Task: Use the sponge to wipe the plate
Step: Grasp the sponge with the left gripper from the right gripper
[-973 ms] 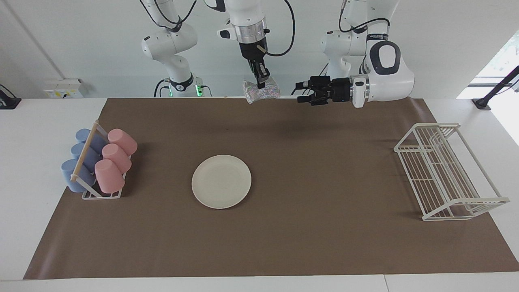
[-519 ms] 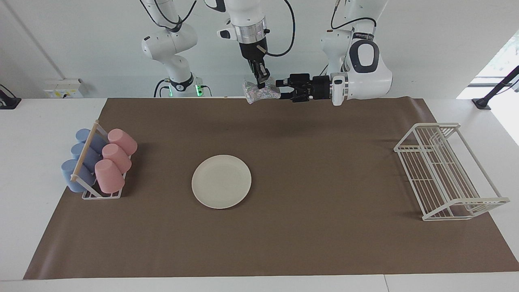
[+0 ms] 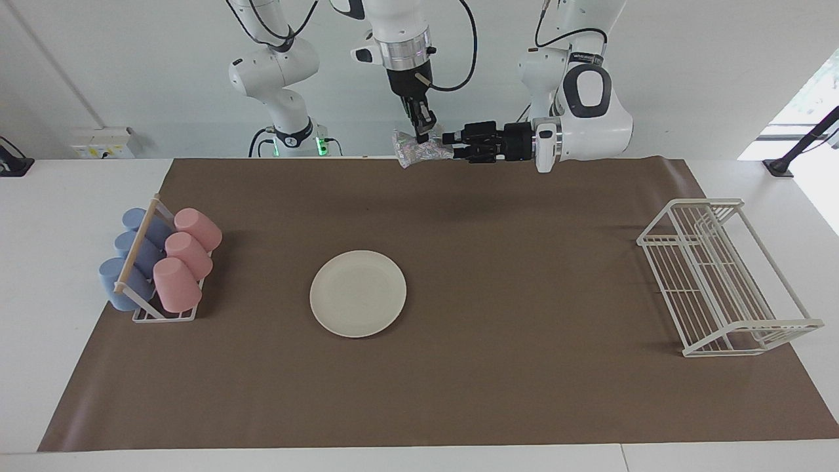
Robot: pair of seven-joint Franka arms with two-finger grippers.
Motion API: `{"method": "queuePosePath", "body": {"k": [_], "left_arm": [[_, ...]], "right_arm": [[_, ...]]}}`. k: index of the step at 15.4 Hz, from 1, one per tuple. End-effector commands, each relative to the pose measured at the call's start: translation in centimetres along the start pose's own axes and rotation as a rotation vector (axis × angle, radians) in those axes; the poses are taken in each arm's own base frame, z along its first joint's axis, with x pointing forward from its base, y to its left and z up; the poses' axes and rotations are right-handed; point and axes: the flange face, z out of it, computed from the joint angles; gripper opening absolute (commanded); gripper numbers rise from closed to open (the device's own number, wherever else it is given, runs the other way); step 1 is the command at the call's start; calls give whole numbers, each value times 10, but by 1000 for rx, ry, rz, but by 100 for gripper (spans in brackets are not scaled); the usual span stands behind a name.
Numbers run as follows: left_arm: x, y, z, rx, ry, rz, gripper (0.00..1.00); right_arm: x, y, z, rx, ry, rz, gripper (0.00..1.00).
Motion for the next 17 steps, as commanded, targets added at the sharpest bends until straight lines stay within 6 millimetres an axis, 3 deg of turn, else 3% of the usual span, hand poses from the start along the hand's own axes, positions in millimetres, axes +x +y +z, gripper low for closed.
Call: {"method": "queuePosePath", "body": {"k": [1, 4, 5, 6, 10, 11, 14, 17], "left_arm": [[-10, 3, 0, -19, 15, -32, 0], [-11, 5, -3, -23, 15, -36, 0], [-12, 5, -3, -24, 14, -39, 0], [-12, 6, -4, -24, 15, -44, 0], [-12, 5, -12, -6, 28, -52, 0], [-11, 3, -15, 23, 36, -52, 0], [-3, -6, -37, 85, 73, -58, 0], [8, -15, -71, 169, 135, -78, 0]], "right_arm": [[0, -4, -2, 13, 13, 15, 0], [-2, 1, -2, 4, 15, -1, 0], [-1, 2, -3, 2, 18, -6, 60], [-1, 3, -1, -2, 19, -11, 100], [7, 4, -9, 7, 18, -59, 100], [19, 1, -12, 12, 20, -81, 100], [70, -6, -26, 13, 34, -219, 100], [134, 7, -41, -85, 37, -453, 100]]}}
